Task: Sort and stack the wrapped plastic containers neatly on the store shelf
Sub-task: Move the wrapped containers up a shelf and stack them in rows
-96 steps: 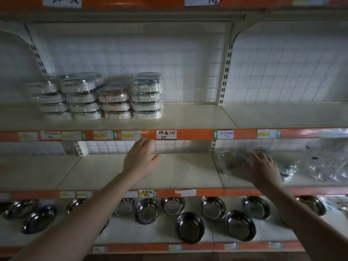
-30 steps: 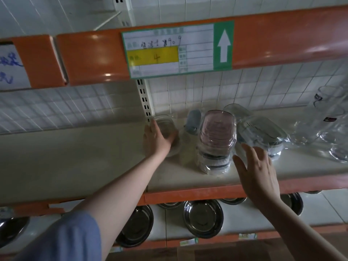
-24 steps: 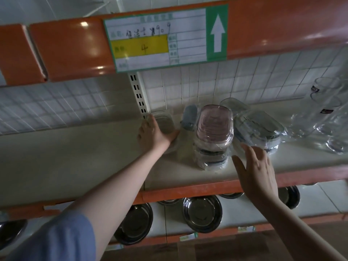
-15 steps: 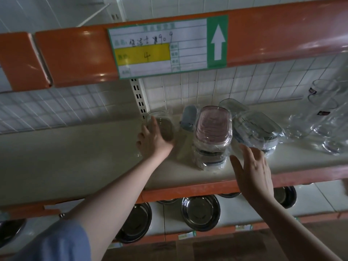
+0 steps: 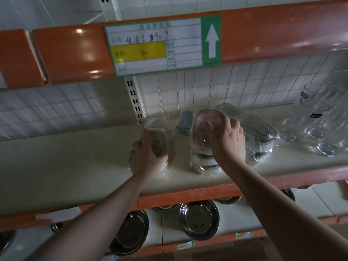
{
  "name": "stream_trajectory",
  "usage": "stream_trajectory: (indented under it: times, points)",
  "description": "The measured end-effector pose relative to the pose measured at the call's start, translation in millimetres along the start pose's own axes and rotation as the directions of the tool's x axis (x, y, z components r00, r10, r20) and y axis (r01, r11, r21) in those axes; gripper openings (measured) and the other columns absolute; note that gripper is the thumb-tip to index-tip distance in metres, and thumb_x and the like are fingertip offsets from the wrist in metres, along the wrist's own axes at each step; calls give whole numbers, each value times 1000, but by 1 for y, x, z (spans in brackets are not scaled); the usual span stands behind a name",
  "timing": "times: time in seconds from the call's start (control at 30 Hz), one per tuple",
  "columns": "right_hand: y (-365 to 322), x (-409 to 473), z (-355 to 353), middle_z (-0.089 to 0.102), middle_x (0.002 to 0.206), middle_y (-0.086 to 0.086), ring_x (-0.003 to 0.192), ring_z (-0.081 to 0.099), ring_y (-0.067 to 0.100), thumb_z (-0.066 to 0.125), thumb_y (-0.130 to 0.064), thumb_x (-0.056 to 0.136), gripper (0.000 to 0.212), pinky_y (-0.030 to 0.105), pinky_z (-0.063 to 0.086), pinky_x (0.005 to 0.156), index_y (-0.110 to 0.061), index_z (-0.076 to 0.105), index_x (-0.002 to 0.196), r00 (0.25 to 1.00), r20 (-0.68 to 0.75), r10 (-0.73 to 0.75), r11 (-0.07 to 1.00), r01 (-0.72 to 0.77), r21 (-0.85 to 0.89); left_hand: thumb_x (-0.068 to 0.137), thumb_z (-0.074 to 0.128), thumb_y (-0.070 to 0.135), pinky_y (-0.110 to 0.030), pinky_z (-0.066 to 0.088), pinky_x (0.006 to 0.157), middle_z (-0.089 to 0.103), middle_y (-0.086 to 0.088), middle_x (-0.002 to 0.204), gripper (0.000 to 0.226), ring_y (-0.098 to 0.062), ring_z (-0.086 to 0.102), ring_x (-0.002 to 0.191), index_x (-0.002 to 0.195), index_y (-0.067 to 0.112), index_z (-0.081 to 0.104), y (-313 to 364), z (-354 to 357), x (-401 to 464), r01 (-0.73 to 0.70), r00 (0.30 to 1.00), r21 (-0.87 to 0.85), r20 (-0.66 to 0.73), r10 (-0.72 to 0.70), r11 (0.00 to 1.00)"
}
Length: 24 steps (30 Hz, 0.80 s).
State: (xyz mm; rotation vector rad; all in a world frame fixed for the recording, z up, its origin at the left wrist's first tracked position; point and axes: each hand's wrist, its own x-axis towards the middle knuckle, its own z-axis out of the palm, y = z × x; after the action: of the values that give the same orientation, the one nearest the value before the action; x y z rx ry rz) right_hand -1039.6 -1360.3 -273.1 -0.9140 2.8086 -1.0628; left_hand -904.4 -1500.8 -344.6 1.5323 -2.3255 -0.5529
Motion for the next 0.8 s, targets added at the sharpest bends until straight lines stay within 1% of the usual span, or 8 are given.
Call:
stream_trajectory:
  times: [0.13, 0.2, 0.33, 0.43, 0.5, 0.57, 0.7, 0.8]
  points:
    - [-20, 12, 10, 34, 139, 18, 125, 33, 34, 41, -63, 87, 75, 41, 28, 102, -16, 25, 143, 999, 30, 43, 993, -40, -112, 67, 73, 48, -41, 38, 97, 38, -13, 134, 107, -36, 46, 117, 150, 34, 7, -6, -1, 0, -38, 999, 35, -24, 39, 999]
    - [-28, 17, 16, 34, 138, 19, 126, 33, 36, 45, -68, 82, 82, 42, 29, 101, -13, 26, 141, 996, 37, 79, 982, -72, -173, 66, 73, 51, -41, 39, 97, 40, -13, 133, 107, -35, 47, 116, 150, 34, 8, -10, -1, 2, -54, 998, 54, -39, 56, 997]
    - [-38, 21, 22, 33, 137, 21, 125, 34, 37, 53, -71, 76, 87, 42, 31, 101, -12, 30, 134, 991, 55, 126, 952, -105, -287, 67, 71, 53, -40, 40, 97, 41, -14, 132, 105, -35, 48, 115, 150, 33, 10, -15, -5, 7, -94, 994, 44, -52, 97, 995]
    - [-38, 23, 27, 30, 137, 22, 125, 34, 38, 56, -66, 77, 78, 44, 31, 100, -16, 34, 132, 983, 80, 167, 925, -128, -359, 68, 70, 56, -39, 40, 97, 42, -13, 131, 104, -34, 48, 115, 150, 32, 9, -17, -9, 8, -138, 987, 55, -79, 142, 989]
    - [-39, 24, 30, 30, 137, 24, 123, 34, 40, 49, -61, 84, 63, 46, 31, 99, -20, 39, 130, 982, 67, 177, 923, -142, -358, 68, 69, 58, -38, 40, 97, 43, -11, 129, 104, -34, 49, 114, 150, 33, 9, -18, -12, 7, -152, 983, 51, -92, 156, 987]
    - [-39, 22, 30, 33, 135, 23, 120, 36, 39, 43, -60, 86, 56, 46, 31, 98, -22, 44, 128, 985, 58, 164, 930, -135, -342, 68, 67, 60, -38, 41, 96, 45, -11, 127, 103, -34, 51, 112, 150, 34, 11, -18, -16, 4, -166, 979, 37, -111, 169, 986]
    - [-37, 10, 24, 40, 130, 20, 119, 39, 37, 48, -61, 83, 58, 42, 32, 98, -22, 47, 125, 996, 44, 74, 924, -52, -380, 71, 63, 61, -38, 39, 98, 44, -11, 127, 97, -35, 49, 113, 149, 35, 11, -17, -26, -2, -164, 981, 24, -99, 165, 986]
    - [-35, 1, 17, 42, 130, 20, 119, 41, 38, 42, -68, 83, 64, 42, 32, 100, -21, 47, 126, 998, 57, 8, 923, 15, -384, 68, 66, 53, -38, 40, 92, 48, -11, 121, 94, -35, 51, 108, 146, 39, 15, -19, -39, -8, -187, 978, -32, -105, 182, 982]
